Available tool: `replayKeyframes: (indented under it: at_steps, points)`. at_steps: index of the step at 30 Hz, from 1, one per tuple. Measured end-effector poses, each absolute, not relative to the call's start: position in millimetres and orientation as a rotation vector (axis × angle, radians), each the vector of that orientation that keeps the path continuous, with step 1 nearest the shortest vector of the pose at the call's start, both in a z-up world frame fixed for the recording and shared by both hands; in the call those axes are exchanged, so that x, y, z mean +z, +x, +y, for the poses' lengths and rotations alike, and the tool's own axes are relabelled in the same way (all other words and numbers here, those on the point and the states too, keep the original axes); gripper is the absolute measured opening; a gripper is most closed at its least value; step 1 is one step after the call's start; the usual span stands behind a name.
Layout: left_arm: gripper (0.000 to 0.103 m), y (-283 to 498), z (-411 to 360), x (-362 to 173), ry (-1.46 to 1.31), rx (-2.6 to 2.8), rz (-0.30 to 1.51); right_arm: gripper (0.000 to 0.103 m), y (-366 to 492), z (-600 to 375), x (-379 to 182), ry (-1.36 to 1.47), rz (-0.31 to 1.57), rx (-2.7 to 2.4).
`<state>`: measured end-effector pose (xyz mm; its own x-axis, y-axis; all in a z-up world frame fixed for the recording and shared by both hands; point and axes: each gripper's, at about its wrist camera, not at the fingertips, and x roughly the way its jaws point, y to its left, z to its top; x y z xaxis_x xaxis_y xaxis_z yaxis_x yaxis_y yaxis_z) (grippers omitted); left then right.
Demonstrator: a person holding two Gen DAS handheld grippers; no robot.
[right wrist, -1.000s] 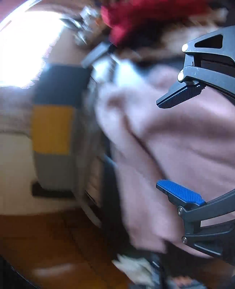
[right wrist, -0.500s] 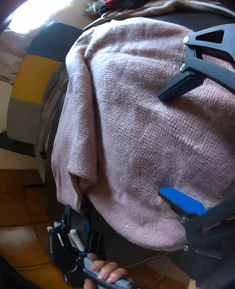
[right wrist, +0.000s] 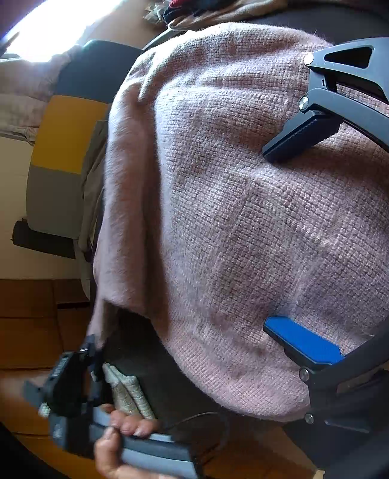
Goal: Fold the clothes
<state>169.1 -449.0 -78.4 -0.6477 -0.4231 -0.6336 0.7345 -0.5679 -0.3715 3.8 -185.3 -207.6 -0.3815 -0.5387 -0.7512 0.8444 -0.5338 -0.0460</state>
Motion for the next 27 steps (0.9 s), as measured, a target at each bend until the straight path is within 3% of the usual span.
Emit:
replayKeyframes:
  at_steps: [3,5,7,10,12,14,17,22,25,27]
  points:
    - [0.009,157,-447,-36,0.579,-2.227,0.623,0.103,2,-187,-207,0.879,0.543,-2.0]
    - [0.009,156,-443,-5,0.526,-2.212,0.392,0.103,1,-190,-208,0.884,0.549,-1.997]
    - [0.0,138,-437,19,0.503,-2.135,0.064,0.103,0,-191,-209,0.893,0.562,-1.993]
    - [0.001,93,-434,37,0.562,-1.964,-0.399,0.103,-1,-191,-210,0.905,0.568,-1.99]
    - [0.004,90,-445,45,0.6,-2.013,-0.367,0.103,-1,-190,-211,0.902,0.566,-1.993]
    - [0.005,92,-465,46,0.683,-2.06,-0.208,0.103,-1,-188,-211,0.9,0.564,-1.995]
    - [0.009,131,-496,28,0.736,-2.205,0.282,0.103,-1,-185,-213,0.896,0.559,-1.999]
    - [0.017,195,-523,-74,0.82,-2.225,0.966,0.103,-2,-180,-214,0.886,0.553,-1.995]
    - [0.023,249,-517,-139,0.77,-2.101,1.303,0.103,-1,-177,-215,0.885,0.552,-1.997]
    - [0.028,278,-511,-160,0.733,-2.046,1.422,0.103,-2,-177,-214,0.894,0.56,-1.996]
